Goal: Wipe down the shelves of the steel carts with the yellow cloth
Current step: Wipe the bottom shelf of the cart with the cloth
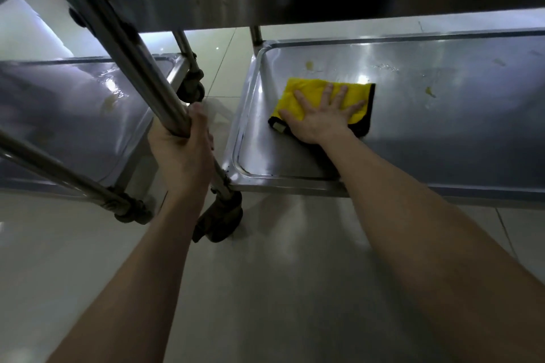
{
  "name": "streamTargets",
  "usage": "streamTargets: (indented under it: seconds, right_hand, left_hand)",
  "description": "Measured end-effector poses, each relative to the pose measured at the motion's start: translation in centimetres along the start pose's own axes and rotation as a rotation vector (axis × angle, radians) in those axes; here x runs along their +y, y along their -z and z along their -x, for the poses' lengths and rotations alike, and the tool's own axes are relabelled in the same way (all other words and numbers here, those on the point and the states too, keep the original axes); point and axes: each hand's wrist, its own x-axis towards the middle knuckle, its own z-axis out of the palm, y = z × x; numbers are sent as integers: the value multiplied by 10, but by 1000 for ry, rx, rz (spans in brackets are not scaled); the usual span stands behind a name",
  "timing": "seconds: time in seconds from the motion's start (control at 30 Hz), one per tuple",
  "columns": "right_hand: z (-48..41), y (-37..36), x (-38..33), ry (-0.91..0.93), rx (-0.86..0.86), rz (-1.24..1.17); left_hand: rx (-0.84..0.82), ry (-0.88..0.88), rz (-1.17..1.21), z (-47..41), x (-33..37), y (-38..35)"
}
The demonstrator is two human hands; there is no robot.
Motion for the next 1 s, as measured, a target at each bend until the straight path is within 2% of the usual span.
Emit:
streamTargets:
  seconds: [0.17,0.3,0.47,0.7,0.8,0.87,0.9,0.93,1.0]
  right_hand:
    - [21,-19,-88,176,17,-8]
    - [55,-31,-84,259,-7,16]
    - [92,-34,-26,288,-14,-44]
    - [110,-17,138,31,20,-88]
    - [116,-14,178,-30,28,-104]
    - [117,-16,179,-23,44,-100]
    - [117,-18,175,-18,59,-102]
    - [117,-20,170,-13,72,-107]
    - [118,-23,165,-7,94,-108]
  left_hand:
    - [17,-32,-4,-1,0,-4]
    - [19,-8,7,-1,1,-6]
    - [-3,19,-42,1,10,-4]
    - [-3,39,-202,-1,12,0]
    - [154,14,-347,8,18,-3]
    - [319,-117,-519,33,22,-9]
    - [301,-248,-616,51,20,-16]
    - [168,-381,-698,70,16,-25]
    - [-287,-540,-819,99,9,-51]
